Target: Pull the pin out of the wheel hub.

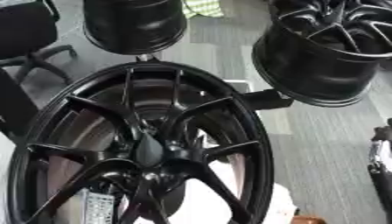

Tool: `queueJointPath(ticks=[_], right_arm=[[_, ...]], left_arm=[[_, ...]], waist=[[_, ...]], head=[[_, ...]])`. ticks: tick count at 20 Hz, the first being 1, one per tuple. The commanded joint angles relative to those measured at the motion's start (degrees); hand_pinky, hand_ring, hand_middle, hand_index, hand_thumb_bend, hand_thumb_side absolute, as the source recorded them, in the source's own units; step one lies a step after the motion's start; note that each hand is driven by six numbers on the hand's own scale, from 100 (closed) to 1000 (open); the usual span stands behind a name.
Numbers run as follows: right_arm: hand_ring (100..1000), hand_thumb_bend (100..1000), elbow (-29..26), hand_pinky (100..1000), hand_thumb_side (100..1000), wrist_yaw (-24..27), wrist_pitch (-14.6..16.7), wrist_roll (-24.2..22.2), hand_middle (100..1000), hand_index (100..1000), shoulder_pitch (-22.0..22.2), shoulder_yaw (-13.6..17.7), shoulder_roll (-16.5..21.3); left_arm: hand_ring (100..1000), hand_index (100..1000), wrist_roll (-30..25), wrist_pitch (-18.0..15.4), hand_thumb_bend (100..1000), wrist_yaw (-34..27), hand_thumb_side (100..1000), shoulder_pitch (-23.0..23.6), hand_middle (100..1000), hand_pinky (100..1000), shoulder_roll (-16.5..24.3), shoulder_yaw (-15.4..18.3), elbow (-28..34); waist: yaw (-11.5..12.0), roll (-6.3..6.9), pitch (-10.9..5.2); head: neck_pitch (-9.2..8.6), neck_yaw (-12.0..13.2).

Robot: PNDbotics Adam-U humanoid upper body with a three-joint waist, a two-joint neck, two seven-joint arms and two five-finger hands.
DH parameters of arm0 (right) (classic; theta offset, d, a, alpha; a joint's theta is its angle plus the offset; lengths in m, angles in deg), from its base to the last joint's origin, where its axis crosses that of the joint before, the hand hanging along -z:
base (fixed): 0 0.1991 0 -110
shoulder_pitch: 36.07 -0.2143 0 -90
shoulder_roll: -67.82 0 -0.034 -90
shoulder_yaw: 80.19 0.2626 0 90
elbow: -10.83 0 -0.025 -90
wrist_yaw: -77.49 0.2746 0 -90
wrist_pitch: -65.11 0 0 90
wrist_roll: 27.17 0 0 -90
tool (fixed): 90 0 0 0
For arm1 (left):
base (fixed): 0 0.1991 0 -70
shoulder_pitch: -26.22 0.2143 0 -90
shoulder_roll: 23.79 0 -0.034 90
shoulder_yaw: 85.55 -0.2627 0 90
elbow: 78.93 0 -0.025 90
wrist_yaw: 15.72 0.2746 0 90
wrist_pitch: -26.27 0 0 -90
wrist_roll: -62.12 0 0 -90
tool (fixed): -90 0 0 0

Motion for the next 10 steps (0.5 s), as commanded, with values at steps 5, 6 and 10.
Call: queueJointPath(ticks=[5, 6, 10], right_arm=[[862, 100, -1.0, 879, 543, -0.2, 0.7, 0.1, 641, 793, -0.3, 0.7, 1.7], [862, 100, -1.0, 879, 539, -0.3, 0.8, 0.0, 641, 793, -0.4, 0.8, 1.9], [862, 100, -1.0, 880, 524, -0.1, 1.4, -0.2, 643, 793, -0.9, 1.2, 3.1]], left_arm=[[802, 862, 4.1, 4.9, 100, -23.3, 672, 6.0, 712, 777, -3.5, 0.9, 31.4], [800, 857, 4.5, 6.1, 100, -25.7, 672, 7.0, 706, 776, -4.9, 0.9, 35.6], [784, 850, 5.1, 8.6, 100, -32.6, 602, 8.9, 695, 763, -11.2, 0.7, 43.0]], waist=[[0.3, -0.06, -1.59], [0.3, -0.1, -1.73], [0.0, -0.49, -2.51]], head=[[-0.18, 0.0], [-0.11, 0.1], [0.43, 0.1]])
